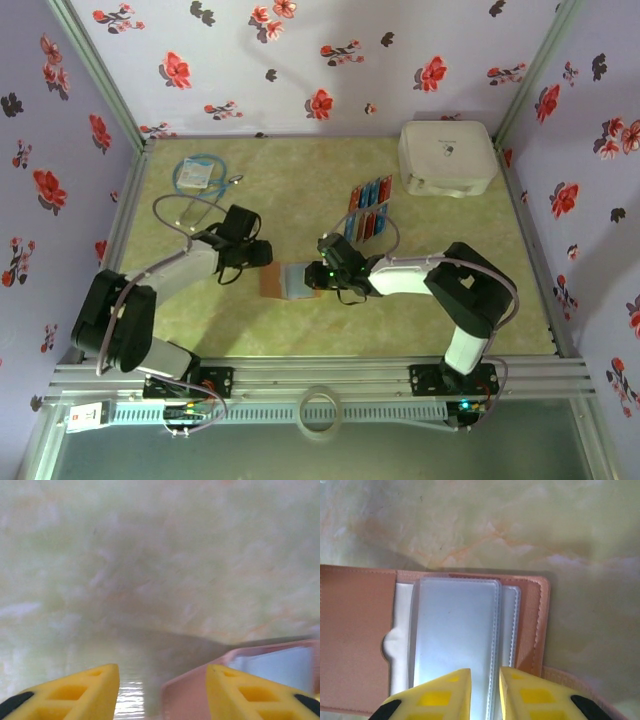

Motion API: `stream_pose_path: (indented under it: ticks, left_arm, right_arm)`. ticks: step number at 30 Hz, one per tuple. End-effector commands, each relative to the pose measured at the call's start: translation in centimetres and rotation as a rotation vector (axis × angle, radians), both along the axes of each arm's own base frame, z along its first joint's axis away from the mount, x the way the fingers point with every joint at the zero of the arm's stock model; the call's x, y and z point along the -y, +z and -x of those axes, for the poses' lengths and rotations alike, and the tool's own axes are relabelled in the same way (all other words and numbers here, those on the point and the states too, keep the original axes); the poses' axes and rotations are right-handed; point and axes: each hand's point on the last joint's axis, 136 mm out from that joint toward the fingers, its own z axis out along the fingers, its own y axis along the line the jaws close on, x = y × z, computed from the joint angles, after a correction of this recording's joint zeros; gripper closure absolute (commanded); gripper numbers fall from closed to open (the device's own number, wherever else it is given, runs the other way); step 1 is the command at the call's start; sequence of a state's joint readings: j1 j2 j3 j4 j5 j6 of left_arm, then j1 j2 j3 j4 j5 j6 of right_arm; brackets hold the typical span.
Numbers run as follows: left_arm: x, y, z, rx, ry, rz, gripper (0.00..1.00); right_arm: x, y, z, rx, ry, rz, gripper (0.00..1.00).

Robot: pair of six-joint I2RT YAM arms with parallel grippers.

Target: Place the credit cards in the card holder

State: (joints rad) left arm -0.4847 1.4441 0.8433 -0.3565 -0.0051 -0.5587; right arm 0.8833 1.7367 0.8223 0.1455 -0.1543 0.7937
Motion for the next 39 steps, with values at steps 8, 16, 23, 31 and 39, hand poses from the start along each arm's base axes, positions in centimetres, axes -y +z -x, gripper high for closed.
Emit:
stream_pose_path:
  ticks: [8,16,23,31,39]
  left_arm:
    - [1.4,12.5,-2.1,0.033,0.224,0.290,0.33]
    - [2.6,22.6,-3.6,0.057,0.432,0.556,0.28]
    - [4.6,30.0,-2.8,0.142,0.391,0.717,0.23]
    - [6.2,32.0,-1.6,0.169,0.334,0.819,0.22]
    - [6.7,26.7,-1.9,0.218,0.256,0.754,0.00]
  right_arm:
    - [-0.5,4.4,-0.8,0.014,0.038,0.012,0.77]
    - [1.1,4.6,-1.8,-0.001,-0.043,0.014,0.77]
    - [1.1,5.0,-2.3,-0.003,-0.054,0.015,0.77]
    - [0.8,5.0,-2.3,-0.010,-0.050,0.006,0.77]
    - [1.3,5.2,-1.6,-0.006,-0.052,-0.012,0.77]
